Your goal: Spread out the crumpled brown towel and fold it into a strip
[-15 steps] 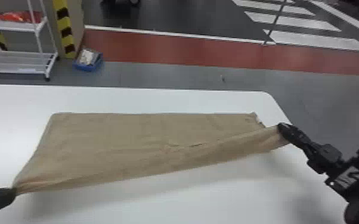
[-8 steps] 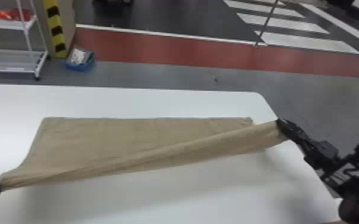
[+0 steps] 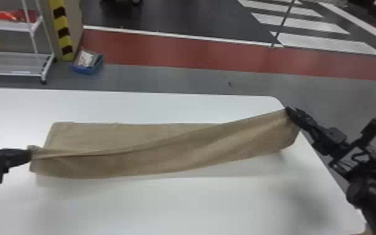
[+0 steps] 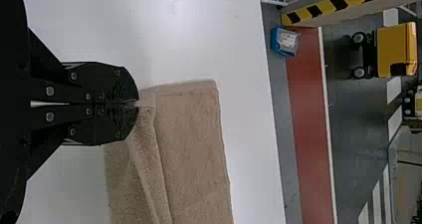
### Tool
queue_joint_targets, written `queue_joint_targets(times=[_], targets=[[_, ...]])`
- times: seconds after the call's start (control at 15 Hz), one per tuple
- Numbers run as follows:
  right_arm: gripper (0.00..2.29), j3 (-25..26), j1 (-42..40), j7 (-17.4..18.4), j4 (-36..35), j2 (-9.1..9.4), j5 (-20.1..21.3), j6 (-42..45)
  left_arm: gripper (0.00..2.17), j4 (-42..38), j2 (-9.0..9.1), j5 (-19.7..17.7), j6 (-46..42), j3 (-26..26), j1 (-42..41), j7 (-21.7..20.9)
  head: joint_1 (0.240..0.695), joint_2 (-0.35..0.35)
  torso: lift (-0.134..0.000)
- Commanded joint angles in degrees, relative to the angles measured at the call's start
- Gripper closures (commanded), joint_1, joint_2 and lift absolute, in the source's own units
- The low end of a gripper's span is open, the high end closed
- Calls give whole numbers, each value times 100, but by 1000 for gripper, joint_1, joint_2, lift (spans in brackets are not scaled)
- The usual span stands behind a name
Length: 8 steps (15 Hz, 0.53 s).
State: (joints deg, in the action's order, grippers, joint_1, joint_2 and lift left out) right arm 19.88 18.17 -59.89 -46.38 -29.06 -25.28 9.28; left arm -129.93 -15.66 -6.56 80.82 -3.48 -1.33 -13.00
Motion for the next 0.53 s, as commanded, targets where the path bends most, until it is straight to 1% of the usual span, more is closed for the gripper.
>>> queue_joint_targets(times=[0.0, 0.07, 0.27, 0.47], targets=[[1885, -19, 143, 118, 156, 23, 32, 25, 1878, 574, 2, 190, -18, 357, 503, 26, 695, -228, -123], [1885, -45, 152, 206, 200, 23, 41, 60, 1878, 794, 10, 208, -35, 463, 687, 52, 695, -230, -123], [1885, -19, 126, 417, 367, 76, 23, 183, 1878, 1602, 10, 507, -194, 902, 1338, 158, 695, -234, -123], [1885, -54, 73, 654, 604, 102, 49, 570, 1878, 2112, 28, 577, -475, 1157, 1751, 202, 695, -235, -123]])
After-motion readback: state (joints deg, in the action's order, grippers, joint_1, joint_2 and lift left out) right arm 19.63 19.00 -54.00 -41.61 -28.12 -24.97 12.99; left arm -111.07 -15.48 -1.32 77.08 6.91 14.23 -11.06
